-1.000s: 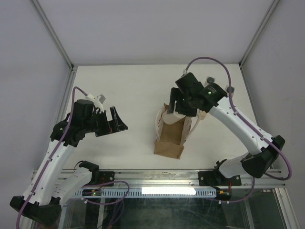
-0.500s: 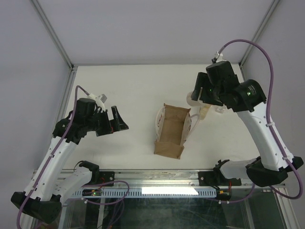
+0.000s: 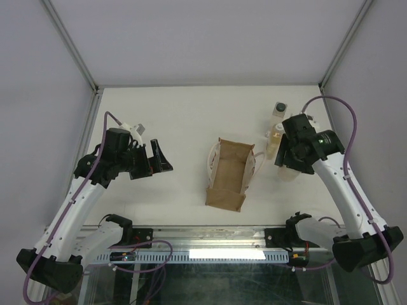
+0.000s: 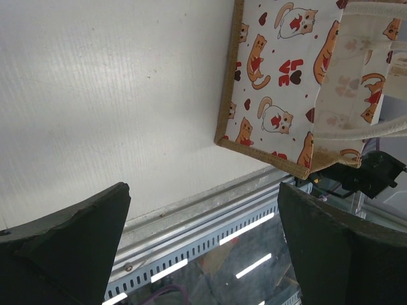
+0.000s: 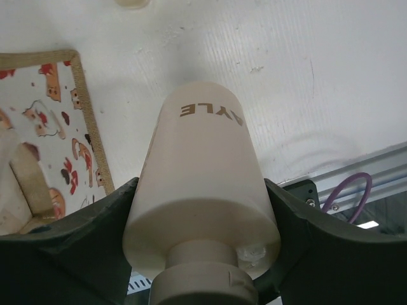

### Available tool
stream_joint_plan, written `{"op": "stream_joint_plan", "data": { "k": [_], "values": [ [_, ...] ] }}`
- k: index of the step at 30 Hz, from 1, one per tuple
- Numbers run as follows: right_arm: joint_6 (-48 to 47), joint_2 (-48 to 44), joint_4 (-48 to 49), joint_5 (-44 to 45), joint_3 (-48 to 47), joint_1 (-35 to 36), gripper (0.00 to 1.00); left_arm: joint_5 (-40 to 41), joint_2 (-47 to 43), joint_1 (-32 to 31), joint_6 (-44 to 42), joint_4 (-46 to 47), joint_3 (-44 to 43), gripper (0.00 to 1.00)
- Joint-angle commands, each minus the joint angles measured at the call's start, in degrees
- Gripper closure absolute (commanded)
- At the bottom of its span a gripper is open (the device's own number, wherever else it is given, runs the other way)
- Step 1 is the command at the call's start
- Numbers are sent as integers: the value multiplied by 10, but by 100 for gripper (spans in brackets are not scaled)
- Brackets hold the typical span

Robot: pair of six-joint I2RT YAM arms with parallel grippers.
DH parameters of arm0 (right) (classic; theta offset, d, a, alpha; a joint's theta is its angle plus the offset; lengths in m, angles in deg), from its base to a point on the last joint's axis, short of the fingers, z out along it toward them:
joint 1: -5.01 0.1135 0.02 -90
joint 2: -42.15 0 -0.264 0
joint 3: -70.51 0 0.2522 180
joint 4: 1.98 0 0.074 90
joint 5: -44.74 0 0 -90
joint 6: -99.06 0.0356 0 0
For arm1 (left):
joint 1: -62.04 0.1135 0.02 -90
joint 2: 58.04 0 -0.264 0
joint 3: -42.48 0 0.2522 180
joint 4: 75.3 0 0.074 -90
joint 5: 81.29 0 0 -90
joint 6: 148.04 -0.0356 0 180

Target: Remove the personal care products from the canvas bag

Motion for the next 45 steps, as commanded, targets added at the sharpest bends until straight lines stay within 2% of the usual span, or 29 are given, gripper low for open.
{"op": "stream_joint_plan", "data": {
  "k": [1,8,14,25,31,37,45],
  "values": [
    [-46,-23,154,-52,50,-71,100,-6,4,-1,-14,26,-25,1],
    [-131,70,263,-154,62,-205,100,4,5,-2,-16,21,-32,1],
    [-171,141,314,-166,37,-252,100,15,-2,-1,-11,18,-28,1],
    [-195,238,315,-171,-27,-260,100,27,13,-2,-14,18,-39,1],
    [-198,248,330,-175,-17,-260,91,29,19,-2,-20,18,-44,1],
    [-199,253,328,-170,-4,-260,89,29,28,-1,-24,18,-51,1],
    [-203,255,331,-185,12,-258,69,26,30,-1,-29,18,-51,1]
  ]
}}
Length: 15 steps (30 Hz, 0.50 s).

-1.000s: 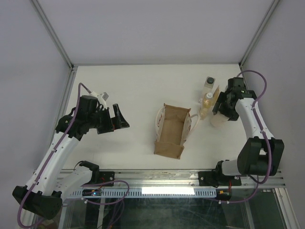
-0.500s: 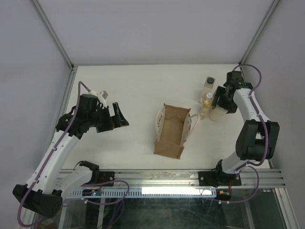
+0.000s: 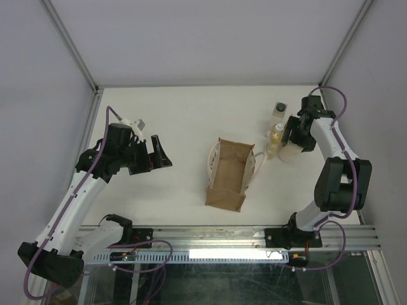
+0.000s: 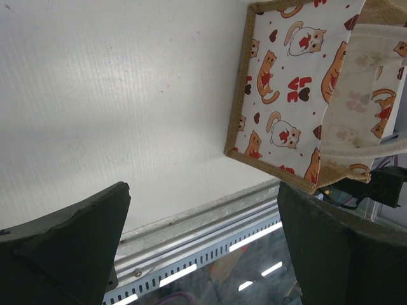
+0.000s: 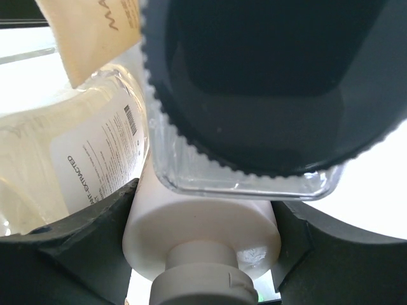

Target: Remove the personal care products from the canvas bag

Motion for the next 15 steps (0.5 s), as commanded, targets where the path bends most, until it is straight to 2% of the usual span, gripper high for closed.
{"op": "stream_joint_plan", "data": {
  "k": [1,4,9,15],
  "values": [
    [-11,-13,36,-13,-5,1,64,-5,-4,-2,-14,18,-24,1],
    [-13,-12,37,-10,2,2,56,-5,-8,-2,-13,18,-23,1],
    [-17,-12,40,-10,9,3,35,-6,-19,-1,-11,14,-18,1],
    [-13,-19,9,-5,-22,8,17,-6,-31,-1,-10,7,-16,1]
  ]
}}
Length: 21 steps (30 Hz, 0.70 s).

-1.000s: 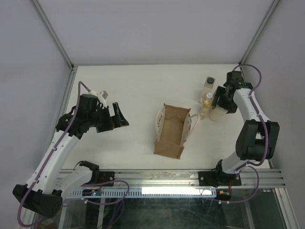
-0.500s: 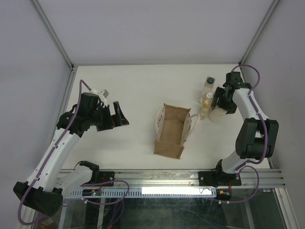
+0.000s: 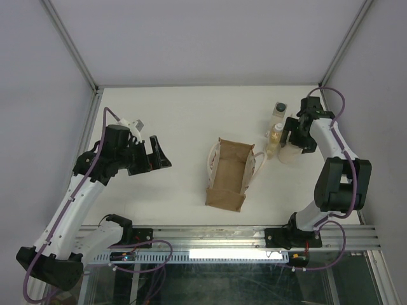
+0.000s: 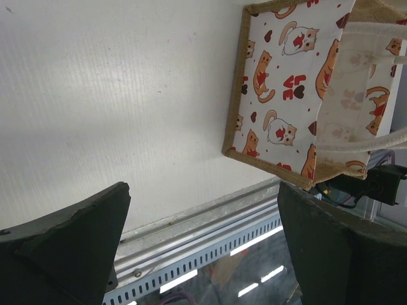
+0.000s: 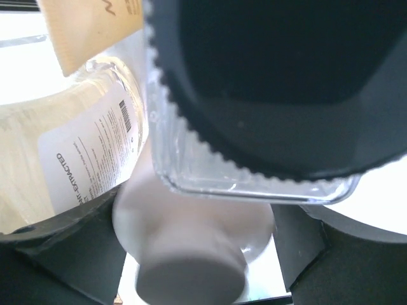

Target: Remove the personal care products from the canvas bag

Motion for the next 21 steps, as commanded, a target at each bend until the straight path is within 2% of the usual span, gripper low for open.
{"op": "stream_joint_plan", "data": {
  "k": [1,2,5,10,15,21],
  "values": [
    [-1,-26,1,-1,-39,6,12,-6,-20,-1,-10,8,-15,1],
    [-2,-34,-1,-1,-39,5,7,-6,-21,-2,-9,7,-15,1],
    [-2,-54,-11,13,-44,6,2,-9,-25,-2,-6,7,-13,1],
    [14,-88,-63,40,-63,6,1,-13,-26,-1,-6,8,-13,1],
    [34,-188,-74,-15,-23,17,1,-8,-25,-1,-7,13,-8,1],
    [66,-254,-124,-40,-72,120,1,21,3,-1,-19,20,-39,1]
  ]
}}
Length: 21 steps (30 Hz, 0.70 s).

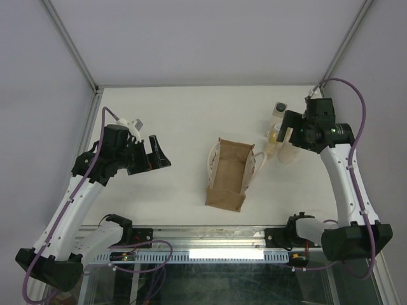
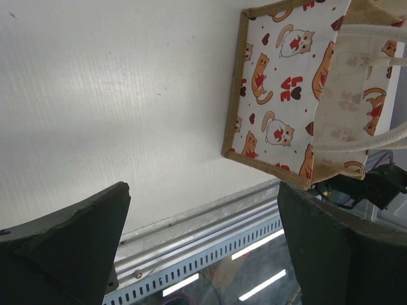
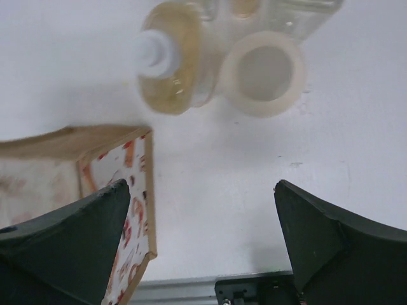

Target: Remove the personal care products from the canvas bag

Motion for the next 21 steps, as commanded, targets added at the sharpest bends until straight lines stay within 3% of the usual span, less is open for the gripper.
{"op": "stream_joint_plan", "data": {
  "k": [1,5,8,15,21],
  "values": [
    [37,-35,-44,-34,-63,94,1,24,27,-2,-23,21,-50,1],
    [65,-33,-75,-32,-149,205,1,64,70,-1,-41,10,-120,1],
    [68,-37,-81,-46,-219,249,1,92,93,-1,-62,5,-193,1],
    [34,-88,-52,-60,-335,255,1,176,120,-1,-97,-20,-367,1],
    [32,-160,-9,-16,-329,255,1,231,116,-1,-117,-25,-444,1]
  ]
}}
